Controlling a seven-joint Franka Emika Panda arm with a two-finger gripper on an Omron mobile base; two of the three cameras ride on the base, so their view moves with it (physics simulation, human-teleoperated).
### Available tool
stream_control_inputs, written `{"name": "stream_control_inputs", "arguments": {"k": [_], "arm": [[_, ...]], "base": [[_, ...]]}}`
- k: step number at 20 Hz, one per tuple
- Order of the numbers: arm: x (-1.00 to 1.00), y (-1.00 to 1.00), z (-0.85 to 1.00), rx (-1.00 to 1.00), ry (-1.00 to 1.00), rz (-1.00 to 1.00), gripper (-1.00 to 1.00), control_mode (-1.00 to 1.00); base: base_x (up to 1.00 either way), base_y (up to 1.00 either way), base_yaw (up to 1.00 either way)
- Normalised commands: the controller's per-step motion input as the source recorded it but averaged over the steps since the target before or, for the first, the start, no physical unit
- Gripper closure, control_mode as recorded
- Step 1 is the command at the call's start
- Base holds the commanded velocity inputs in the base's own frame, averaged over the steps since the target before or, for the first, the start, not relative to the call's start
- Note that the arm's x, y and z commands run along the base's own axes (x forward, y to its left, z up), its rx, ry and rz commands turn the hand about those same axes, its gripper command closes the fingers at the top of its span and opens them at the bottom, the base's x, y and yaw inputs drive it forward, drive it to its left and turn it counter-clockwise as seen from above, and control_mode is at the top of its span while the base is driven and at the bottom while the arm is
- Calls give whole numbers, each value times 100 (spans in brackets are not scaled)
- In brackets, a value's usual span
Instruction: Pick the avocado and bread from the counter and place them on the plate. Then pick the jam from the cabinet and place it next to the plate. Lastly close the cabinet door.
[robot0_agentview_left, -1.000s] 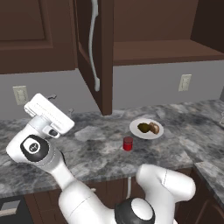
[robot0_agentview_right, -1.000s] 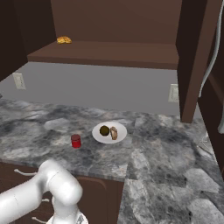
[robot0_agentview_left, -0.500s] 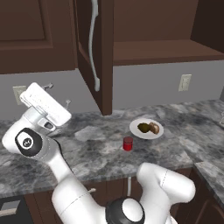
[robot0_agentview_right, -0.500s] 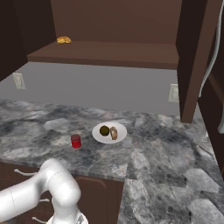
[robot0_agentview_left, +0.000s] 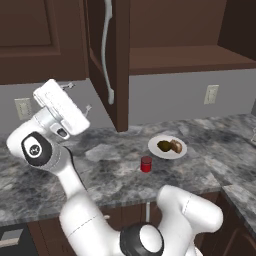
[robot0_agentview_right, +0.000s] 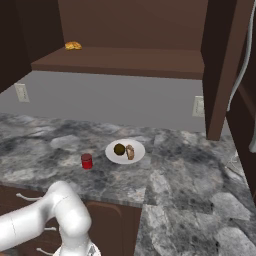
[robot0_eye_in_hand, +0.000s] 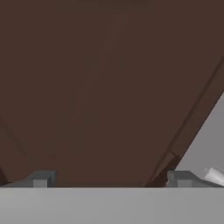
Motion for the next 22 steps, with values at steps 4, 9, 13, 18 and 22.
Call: {"name": "stream_control_inputs", "arguments": {"k": [4, 9, 13, 18, 22], "arm": [[0, -68, 34, 15, -17, 0, -100, -100], [0, -77, 45, 19, -20, 2, -100, -100], [0, -87, 42, 20, -23, 6, -100, -100], [15, -94, 1, 16, -19, 22, -100, -100], [68, -83, -43, 4, -18, 30, -100, -100]], "base": [[0, 0, 0], [0, 0, 0], [0, 0, 0], [0, 0, 0], [0, 0, 0]]}}
